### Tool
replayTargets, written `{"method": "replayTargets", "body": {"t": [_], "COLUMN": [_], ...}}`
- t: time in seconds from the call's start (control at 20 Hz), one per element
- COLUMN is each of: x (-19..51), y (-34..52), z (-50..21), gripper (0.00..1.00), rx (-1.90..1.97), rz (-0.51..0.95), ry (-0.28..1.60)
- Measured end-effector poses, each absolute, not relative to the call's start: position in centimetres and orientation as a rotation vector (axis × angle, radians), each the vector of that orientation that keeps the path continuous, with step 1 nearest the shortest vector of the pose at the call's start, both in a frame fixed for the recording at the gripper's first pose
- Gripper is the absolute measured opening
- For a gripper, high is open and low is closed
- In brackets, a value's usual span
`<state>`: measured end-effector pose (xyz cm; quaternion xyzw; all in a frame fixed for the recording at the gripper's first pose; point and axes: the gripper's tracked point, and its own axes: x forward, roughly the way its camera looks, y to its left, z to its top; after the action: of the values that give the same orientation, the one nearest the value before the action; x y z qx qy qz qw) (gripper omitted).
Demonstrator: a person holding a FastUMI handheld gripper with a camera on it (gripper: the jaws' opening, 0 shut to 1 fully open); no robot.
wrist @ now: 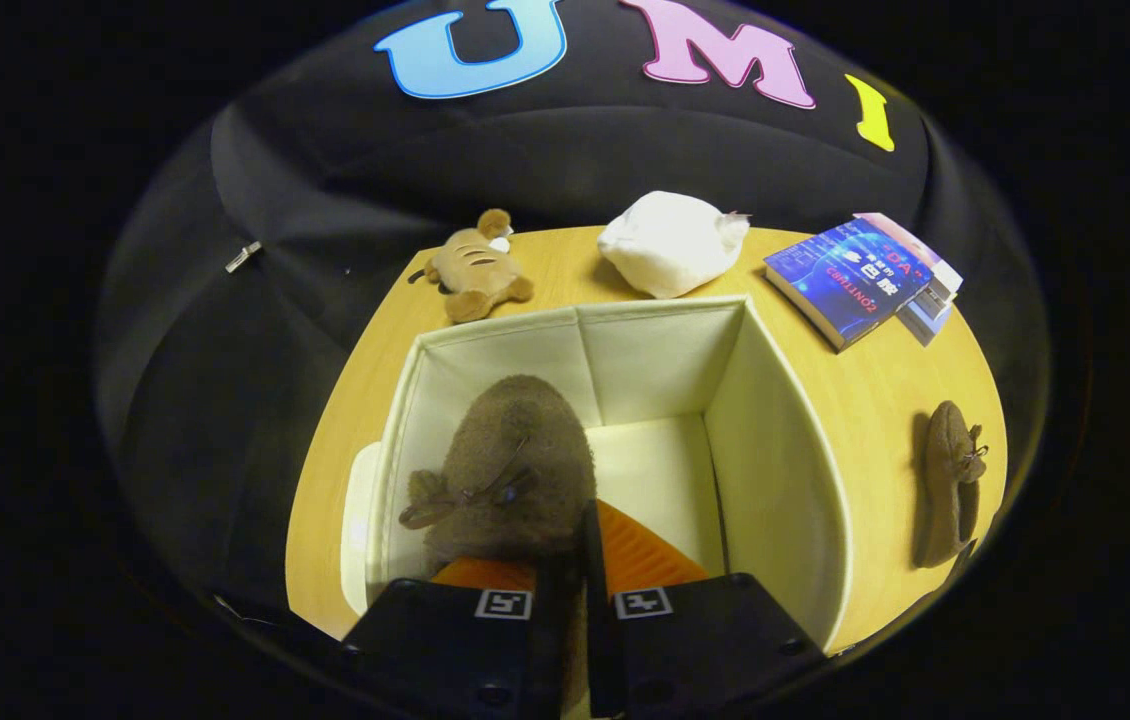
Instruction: Open the storage box then place both shoes into the box .Put the left shoe in first, then the right shoe, with the right side of both shoes facing outward in a uniform manner.
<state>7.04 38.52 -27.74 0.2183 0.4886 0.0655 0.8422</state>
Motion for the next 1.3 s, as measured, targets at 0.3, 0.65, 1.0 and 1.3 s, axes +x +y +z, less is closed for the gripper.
{"method": "replayTargets", "body": {"t": [0.3,0.65,1.0,1.3], "x": [6.3,5.3,5.7,5.6], "y": [39.2,38.6,38.2,30.5], "z": [-28.0,-27.7,-23.0,-17.1], "gripper": [0.52,0.79,0.97,0.96], "rx": [0.475,0.463,0.506,0.464], "rz": [0.212,0.271,0.358,0.393], "ry": [1.077,1.091,0.987,0.752]}}
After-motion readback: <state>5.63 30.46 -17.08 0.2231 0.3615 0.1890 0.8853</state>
